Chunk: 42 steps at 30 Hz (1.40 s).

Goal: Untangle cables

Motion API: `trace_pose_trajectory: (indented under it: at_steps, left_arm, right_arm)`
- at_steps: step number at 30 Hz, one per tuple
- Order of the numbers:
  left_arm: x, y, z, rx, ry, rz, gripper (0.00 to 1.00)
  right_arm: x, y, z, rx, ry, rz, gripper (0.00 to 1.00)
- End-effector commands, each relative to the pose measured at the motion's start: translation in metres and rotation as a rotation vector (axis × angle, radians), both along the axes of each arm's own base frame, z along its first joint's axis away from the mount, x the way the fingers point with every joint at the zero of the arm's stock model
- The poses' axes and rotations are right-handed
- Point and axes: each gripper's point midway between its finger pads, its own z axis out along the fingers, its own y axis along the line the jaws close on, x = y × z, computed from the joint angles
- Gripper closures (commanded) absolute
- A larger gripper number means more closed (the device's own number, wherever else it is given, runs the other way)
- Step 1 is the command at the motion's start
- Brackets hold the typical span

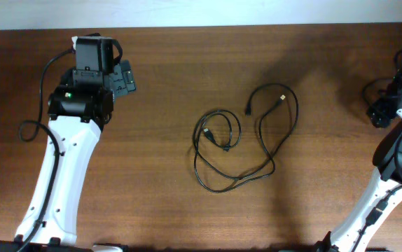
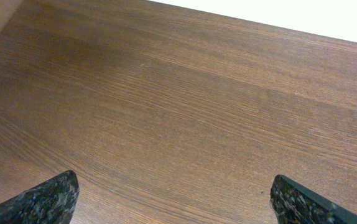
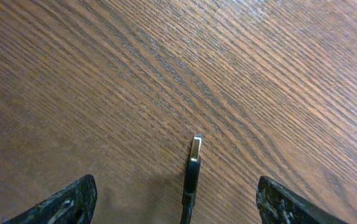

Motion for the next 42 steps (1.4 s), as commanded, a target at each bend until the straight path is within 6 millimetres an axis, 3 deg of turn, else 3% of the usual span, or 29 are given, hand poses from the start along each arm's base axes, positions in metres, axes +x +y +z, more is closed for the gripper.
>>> trace_pose_trajectory:
  at_steps: [1,2,3,7,8,9,10,15,20,22,25,28,30,33,39,42]
  left_arm:
    - [-0.002,0.003,-0.003,0.022,0.013,0.0,0.01]
    - [-0.002,0.003,-0.003,0.022,0.013,0.0,0.01]
    - [-0.002,0.003,-0.003,0.022,0.013,0.0,0.01]
    - [-0.002,0.003,-0.003,0.022,0.013,0.0,0.01]
    - [-0.002,0.003,-0.003,0.022,0.013,0.0,0.01]
    - [-0.002,0.003,-0.003,0.022,0.014,0.0,0.01]
    - [-0.002,0.003,-0.003,0.022,0.014,0.0,0.01]
    - [-0.001,0.003,-0.002,0.021,0.007,0.0,0.01]
    - [0.0,0.003,-0.002,0.021,0.006,0.0,0.01]
    - [0.0,0.003,-0.002,0.021,0.007,0.0,0.01]
    - [-0.001,0.003,-0.002,0.022,0.007,0.0,0.01]
    - [0.0,0.003,-0.002,0.021,0.007,0.0,0.01]
    - [0.0,0.003,-0.002,0.021,0.007,0.0,0.01]
    - [-0.001,0.003,-0.002,0.021,0.007,0.0,0.01]
    - [0.0,0.003,-0.002,0.02,0.007,-0.001,0.01]
    - [0.0,0.003,-0.002,0.02,0.007,-0.001,0.01]
  right_arm:
    - [0.008,-0.003,-0.014,-0.021,-0.005,0.101,0.28]
    - [0.015,-0.004,-0.016,-0.035,-0.016,0.167,0.38]
    - [0.02,-0.003,-0.018,-0.042,-0.027,0.201,0.41]
    - [0.028,0.005,-0.018,-0.052,-0.036,0.222,0.42]
    - [0.028,0.006,-0.019,-0.05,-0.034,0.224,0.52]
    - [0.027,0.007,-0.019,-0.051,-0.023,0.238,0.96]
    - [0.027,0.006,-0.018,-0.055,-0.012,0.268,0.96]
    - [0.024,-0.012,-0.011,-0.144,0.205,0.763,0.96]
    - [0.038,-0.053,0.023,-0.338,0.534,1.226,0.96]
    - [0.064,-0.066,0.043,-0.46,0.646,1.412,0.96]
    - [0.122,-0.077,0.087,-0.744,0.787,1.621,0.96]
    - [0.165,-0.068,0.128,-0.985,0.876,1.717,0.96]
    - [0.193,-0.051,0.137,-1.117,0.797,1.814,0.96]
    - [0.203,-0.05,0.13,-1.163,0.764,1.804,0.96]
    - [0.204,-0.047,0.036,-1.016,0.791,1.89,0.96]
    - [0.202,-0.043,0.011,-0.967,0.698,1.875,0.96]
